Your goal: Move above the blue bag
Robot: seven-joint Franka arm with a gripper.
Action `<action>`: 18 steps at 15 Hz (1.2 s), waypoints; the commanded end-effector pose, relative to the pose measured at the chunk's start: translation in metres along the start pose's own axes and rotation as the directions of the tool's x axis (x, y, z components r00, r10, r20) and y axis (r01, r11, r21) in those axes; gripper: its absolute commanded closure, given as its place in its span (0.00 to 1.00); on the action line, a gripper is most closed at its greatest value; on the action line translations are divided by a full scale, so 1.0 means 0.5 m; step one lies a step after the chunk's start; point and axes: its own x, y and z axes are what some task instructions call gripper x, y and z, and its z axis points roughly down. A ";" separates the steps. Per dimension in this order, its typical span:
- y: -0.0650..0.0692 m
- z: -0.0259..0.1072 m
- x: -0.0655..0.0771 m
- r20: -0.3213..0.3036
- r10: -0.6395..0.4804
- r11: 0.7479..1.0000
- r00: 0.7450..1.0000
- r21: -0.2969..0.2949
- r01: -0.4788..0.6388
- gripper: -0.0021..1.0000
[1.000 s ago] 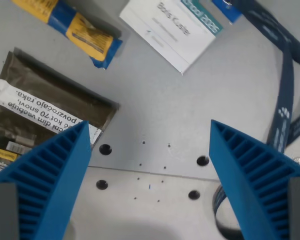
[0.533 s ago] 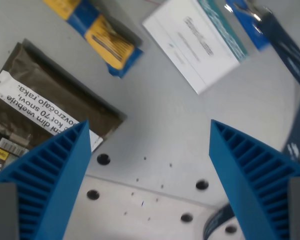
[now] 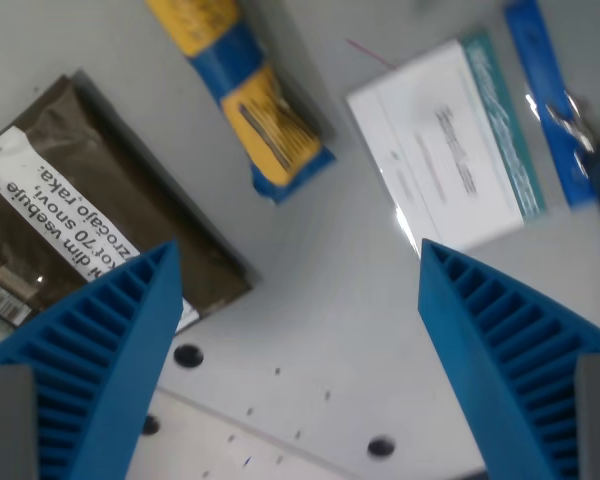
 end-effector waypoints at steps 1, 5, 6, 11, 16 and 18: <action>-0.012 0.025 0.012 -0.092 -0.370 0.928 0.925 0.002 0.371 0.00; -0.026 0.062 0.039 -0.078 -0.471 0.881 0.879 0.005 0.472 0.00; -0.029 0.071 0.046 -0.075 -0.492 0.869 0.867 0.005 0.494 0.00; -0.039 0.109 0.077 -0.054 -0.534 0.844 0.843 0.018 0.536 0.00; -0.042 0.135 0.099 -0.044 -0.536 0.843 0.843 0.021 0.537 0.00; -0.042 0.142 0.104 -0.044 -0.523 0.852 0.851 0.018 0.524 0.00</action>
